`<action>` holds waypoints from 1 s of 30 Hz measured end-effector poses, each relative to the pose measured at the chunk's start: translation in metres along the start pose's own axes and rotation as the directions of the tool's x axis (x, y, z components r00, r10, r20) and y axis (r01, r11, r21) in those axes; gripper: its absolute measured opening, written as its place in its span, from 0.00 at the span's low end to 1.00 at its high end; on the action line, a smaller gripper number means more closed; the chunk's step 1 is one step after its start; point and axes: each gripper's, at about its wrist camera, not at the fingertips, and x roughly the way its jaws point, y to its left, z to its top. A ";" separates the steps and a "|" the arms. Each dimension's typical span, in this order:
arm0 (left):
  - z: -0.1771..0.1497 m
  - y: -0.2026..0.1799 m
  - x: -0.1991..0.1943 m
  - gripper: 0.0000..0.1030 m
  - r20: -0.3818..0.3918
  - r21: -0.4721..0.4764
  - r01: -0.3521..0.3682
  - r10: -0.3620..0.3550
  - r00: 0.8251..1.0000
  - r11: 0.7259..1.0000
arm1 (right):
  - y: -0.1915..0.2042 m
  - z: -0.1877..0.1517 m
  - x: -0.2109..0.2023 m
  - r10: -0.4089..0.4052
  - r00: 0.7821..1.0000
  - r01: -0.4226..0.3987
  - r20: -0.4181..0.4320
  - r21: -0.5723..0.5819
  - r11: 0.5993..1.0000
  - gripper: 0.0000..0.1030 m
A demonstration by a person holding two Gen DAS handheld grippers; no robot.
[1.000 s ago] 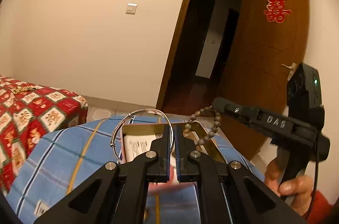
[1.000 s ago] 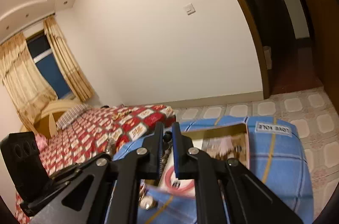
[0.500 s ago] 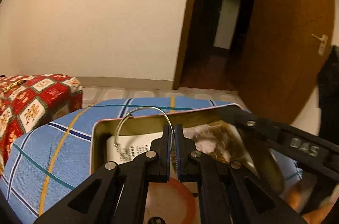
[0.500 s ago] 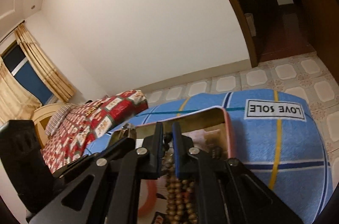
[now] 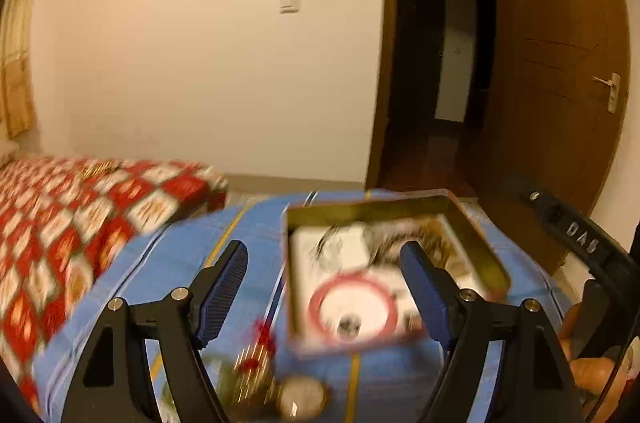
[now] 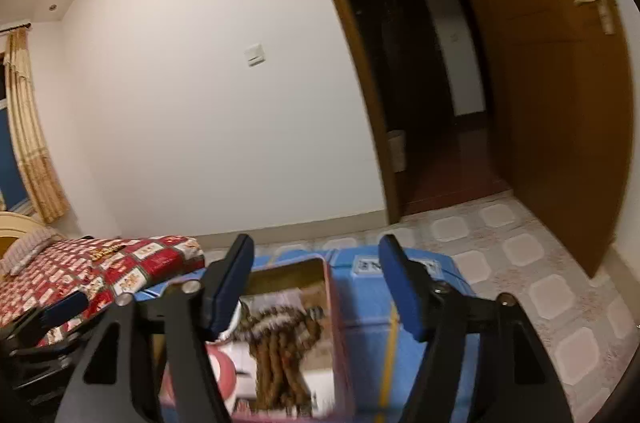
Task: Organize jewelry
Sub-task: 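Lower both held items into the pink tin and open both grippers, then withdraw both grippers from the tin toward the remaining jewelry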
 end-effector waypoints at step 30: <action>-0.087 0.062 -0.092 0.76 -0.070 -0.136 -0.201 0.193 0.979 0.970 | 0.055 -0.071 -0.062 0.046 0.988 -0.075 -0.149 -0.192 0.978 0.73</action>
